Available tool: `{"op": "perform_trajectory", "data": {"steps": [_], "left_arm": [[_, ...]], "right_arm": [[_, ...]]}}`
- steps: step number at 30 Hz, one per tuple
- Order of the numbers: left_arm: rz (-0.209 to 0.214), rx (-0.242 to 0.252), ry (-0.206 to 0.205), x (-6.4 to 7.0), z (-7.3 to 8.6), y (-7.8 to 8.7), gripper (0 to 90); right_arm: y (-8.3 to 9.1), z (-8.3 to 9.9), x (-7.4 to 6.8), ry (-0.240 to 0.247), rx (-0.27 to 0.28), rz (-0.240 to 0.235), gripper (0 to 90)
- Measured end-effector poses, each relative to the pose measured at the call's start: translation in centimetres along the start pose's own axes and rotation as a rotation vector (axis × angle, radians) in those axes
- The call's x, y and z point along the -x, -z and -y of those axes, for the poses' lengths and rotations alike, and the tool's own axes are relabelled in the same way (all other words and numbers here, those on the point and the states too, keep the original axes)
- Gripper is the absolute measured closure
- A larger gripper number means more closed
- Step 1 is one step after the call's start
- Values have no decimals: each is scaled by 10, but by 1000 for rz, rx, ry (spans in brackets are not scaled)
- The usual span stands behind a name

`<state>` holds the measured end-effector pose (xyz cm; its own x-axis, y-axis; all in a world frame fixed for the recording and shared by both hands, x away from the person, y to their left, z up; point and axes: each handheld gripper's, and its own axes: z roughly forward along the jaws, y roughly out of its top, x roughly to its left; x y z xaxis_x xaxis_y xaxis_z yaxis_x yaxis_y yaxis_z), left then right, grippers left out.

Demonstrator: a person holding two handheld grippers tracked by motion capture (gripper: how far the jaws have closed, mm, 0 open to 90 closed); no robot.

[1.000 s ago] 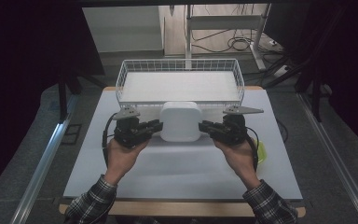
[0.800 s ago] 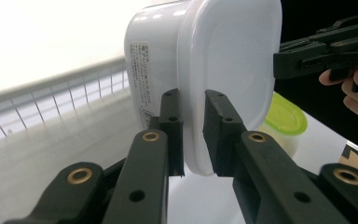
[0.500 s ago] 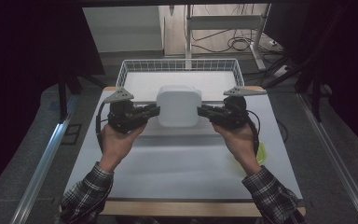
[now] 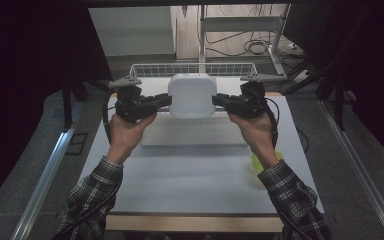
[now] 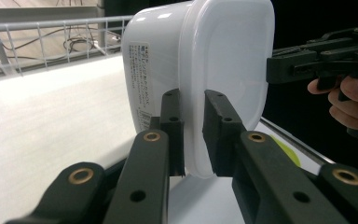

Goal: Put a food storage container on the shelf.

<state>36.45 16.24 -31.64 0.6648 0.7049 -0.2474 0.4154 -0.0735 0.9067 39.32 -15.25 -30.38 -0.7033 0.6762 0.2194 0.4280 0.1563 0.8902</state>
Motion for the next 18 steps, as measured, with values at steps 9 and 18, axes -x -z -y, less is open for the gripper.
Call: {"op": "perform_trajectory", "data": {"steps": [9,18], "left_arm": [[-9,-7,32,-15,-12,-15,789],[-28,-26,38,-22,-17,-24,779]], "right_arm": [[-11,-15,11,-7,-4,22,777],[-21,-19,21,-29,-16,31,774]]}}
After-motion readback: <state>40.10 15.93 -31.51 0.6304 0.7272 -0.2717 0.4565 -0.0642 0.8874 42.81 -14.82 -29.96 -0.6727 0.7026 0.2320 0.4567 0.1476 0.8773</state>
